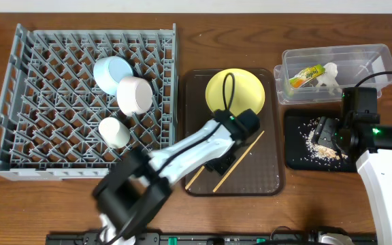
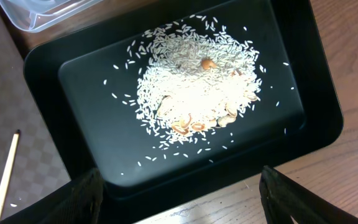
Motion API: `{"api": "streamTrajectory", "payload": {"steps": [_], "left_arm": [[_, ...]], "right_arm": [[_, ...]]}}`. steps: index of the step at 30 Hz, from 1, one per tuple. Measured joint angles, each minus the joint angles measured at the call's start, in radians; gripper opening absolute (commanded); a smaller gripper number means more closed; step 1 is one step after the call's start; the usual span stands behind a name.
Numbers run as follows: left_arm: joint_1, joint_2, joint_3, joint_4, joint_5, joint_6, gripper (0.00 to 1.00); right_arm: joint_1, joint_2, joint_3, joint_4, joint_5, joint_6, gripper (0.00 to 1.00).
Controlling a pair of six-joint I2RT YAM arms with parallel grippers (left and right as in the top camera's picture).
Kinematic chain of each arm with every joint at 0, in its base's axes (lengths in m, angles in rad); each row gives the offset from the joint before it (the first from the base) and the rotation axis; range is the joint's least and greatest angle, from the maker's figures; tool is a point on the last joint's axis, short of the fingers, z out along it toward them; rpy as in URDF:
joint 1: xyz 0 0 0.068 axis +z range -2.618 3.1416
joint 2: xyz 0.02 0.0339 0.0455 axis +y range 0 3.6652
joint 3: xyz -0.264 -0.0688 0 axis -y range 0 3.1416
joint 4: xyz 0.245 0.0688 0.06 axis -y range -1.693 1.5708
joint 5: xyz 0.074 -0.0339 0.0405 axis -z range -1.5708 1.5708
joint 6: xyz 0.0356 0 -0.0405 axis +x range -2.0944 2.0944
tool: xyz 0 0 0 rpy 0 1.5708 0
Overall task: Sort waste into correct bins and load items into the dishwasher rack
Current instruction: 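Insert the chopstick upright into the dish rack with the left gripper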
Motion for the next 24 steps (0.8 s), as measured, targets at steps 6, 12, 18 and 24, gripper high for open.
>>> {"api": "streamTrajectory", "payload": {"steps": [6, 12, 18, 24], "left_arm": [[0.024, -0.221, 0.000, 0.037, -0.034, 0.018, 0.06], [0.172, -0.321, 0.000, 0.090, -0.110, 0.018, 0.06], [0.366, -0.316, 0.000, 0.164, -0.133, 0.010, 0.06], [0.492, -0.275, 0.000, 0.224, -0.080, 0.008, 0.06]], "right_arm": [[0.000, 0.000, 0.000, 0.000, 0.000, 0.000, 0.79], [0.000, 0.000, 0.000, 0.000, 0.000, 0.000, 0.79], [0.000, 0.000, 0.000, 0.000, 0.000, 0.000, 0.79], [0.000, 0.000, 0.000, 0.000, 0.000, 0.000, 0.79]]}}
